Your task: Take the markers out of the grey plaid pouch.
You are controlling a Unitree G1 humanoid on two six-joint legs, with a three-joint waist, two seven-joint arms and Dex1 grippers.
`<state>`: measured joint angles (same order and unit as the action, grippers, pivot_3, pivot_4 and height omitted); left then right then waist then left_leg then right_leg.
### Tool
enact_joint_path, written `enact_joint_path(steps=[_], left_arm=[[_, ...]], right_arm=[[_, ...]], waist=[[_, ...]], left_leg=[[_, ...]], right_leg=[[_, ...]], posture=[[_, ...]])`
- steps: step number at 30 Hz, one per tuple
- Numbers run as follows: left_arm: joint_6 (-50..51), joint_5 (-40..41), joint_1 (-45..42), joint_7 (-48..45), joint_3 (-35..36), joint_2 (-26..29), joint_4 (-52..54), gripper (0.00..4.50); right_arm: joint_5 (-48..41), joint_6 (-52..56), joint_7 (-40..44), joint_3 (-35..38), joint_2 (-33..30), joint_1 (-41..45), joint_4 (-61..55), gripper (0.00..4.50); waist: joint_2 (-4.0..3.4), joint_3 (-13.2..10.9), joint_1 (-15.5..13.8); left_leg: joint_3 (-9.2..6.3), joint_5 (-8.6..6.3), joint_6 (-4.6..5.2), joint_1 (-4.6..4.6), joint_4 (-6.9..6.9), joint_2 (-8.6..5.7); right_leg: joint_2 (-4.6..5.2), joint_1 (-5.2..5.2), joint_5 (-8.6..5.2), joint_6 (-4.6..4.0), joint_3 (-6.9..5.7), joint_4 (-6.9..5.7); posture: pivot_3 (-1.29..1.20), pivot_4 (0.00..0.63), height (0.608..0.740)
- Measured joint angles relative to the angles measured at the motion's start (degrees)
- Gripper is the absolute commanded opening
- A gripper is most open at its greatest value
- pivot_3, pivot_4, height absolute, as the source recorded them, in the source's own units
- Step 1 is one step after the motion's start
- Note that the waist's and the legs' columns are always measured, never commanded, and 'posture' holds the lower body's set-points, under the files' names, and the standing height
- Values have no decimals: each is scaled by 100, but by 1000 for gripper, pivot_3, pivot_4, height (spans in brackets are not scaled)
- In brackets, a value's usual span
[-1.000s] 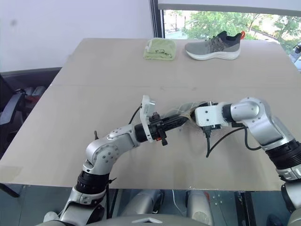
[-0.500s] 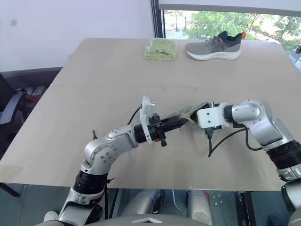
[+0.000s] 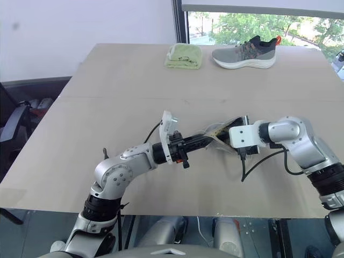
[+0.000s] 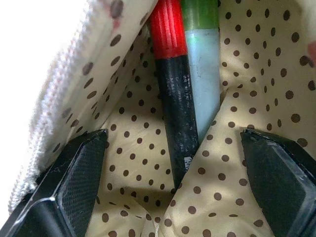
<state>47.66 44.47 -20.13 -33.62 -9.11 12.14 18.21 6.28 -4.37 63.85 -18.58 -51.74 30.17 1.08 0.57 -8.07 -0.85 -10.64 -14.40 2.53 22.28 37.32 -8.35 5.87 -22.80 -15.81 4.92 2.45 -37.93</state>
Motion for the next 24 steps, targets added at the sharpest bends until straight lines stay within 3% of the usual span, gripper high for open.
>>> enact_joint_path(steps=[10, 13, 17, 20, 24], left_arm=[[-2, 119, 14, 7, 150, 0, 80, 0], [-2, 188, 30, 10, 202, 0, 161, 0], [-9, 256, 71, 9, 254, 17, 286, 0], [-13, 294, 73, 10, 273, 12, 332, 0], [-15, 298, 82, 12, 276, 11, 337, 0]], right_arm=[[-696, 569, 205, 208, 75, -114, -208, 4431], [-891, 749, 205, 360, 121, -138, -233, 3518], [-1100, 1055, 250, 572, 120, -243, -227, 1474], [-1281, 1279, 329, 662, 121, -279, -253, 247], [-1412, 1448, 408, 762, 114, -295, -336, 83]], waist=[[0, 0, 6], [0, 0, 2], [0, 0, 1], [0, 0, 5], [0, 0, 2]], left_leg=[[0, 0, 0, 0, -1, 1], [0, 0, 0, 0, 0, 1], [0, 0, 0, 1, -1, 1], [1, 0, 0, 1, -1, 1], [0, 0, 0, 1, -1, 1]], right_leg=[[0, 0, 0, 0, 1, 1], [1, 0, 0, 0, 0, 1], [1, 0, 0, 0, 1, 1], [1, 0, 0, 0, 2, 1], [1, 0, 0, 0, 1, 1]], posture=[[0, 150, 740], [0, 150, 740], [0, 150, 740], [0, 150, 740], [0, 150, 740]])
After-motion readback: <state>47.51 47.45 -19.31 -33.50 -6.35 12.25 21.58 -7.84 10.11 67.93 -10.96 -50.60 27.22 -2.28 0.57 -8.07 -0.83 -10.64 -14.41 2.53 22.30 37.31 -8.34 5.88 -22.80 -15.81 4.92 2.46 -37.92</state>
